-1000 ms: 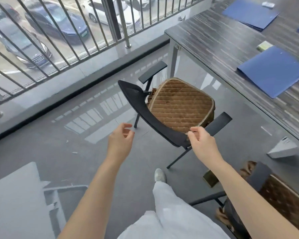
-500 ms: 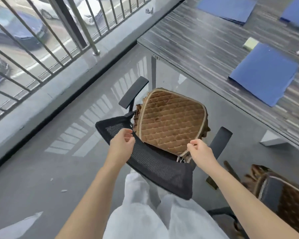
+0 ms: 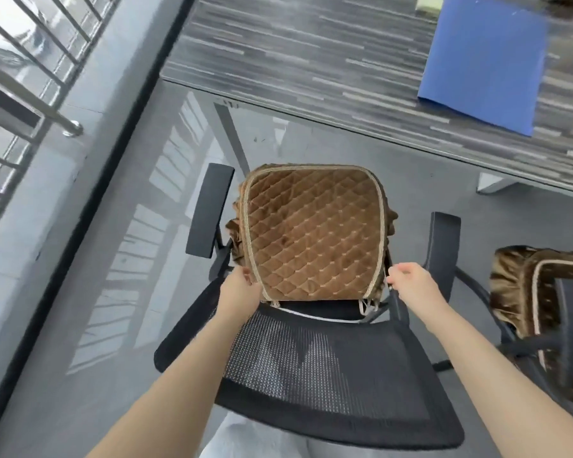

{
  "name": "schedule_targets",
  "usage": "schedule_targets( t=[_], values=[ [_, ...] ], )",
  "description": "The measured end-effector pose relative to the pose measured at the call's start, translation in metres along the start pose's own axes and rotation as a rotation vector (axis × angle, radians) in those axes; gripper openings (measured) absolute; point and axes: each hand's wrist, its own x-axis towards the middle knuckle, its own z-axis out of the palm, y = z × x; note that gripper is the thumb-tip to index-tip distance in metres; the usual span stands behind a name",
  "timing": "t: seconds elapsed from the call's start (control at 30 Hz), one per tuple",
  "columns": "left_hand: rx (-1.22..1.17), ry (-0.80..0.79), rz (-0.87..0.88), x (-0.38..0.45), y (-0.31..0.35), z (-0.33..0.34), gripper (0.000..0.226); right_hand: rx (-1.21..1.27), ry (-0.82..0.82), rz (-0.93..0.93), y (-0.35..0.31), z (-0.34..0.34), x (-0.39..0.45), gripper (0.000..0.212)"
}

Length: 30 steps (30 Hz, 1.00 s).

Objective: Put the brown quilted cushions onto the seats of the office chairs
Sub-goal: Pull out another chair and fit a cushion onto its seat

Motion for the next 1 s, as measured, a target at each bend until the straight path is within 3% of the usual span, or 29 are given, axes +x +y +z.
schedule_targets(
  t=[0.23,0.43,0.57,0.73,0.9,1.0],
  values=[
    [0.229,-0.050,-0.020,0.104,-0.010,0.032,0.043,-0.063,-0.001,0.089,0.017,0.036,0.081,0.045],
    [0.170,-0.061,-0.173,0.186,-0.030,0.063,0.064,-0.101,0.008,0.123,0.042,0.078,0.161,0.059],
    [0.061,0.051,-0.173,0.229,-0.037,0.080,0.084,-0.143,0.036,0.177,0.043,0.091,0.210,0.063],
    [0.034,0.118,-0.224,0.261,-0.033,0.093,0.092,-0.064,0.018,0.229,0.042,0.094,0.254,0.072],
    [0.021,0.157,-0.245,0.273,-0.033,0.095,0.088,-0.143,0.017,0.245,0.043,0.093,0.262,0.081],
    [-0.038,0.230,-0.211,0.267,-0.029,0.088,0.060,-0.134,0.082,0.262,0.041,0.093,0.256,0.082]
  ],
)
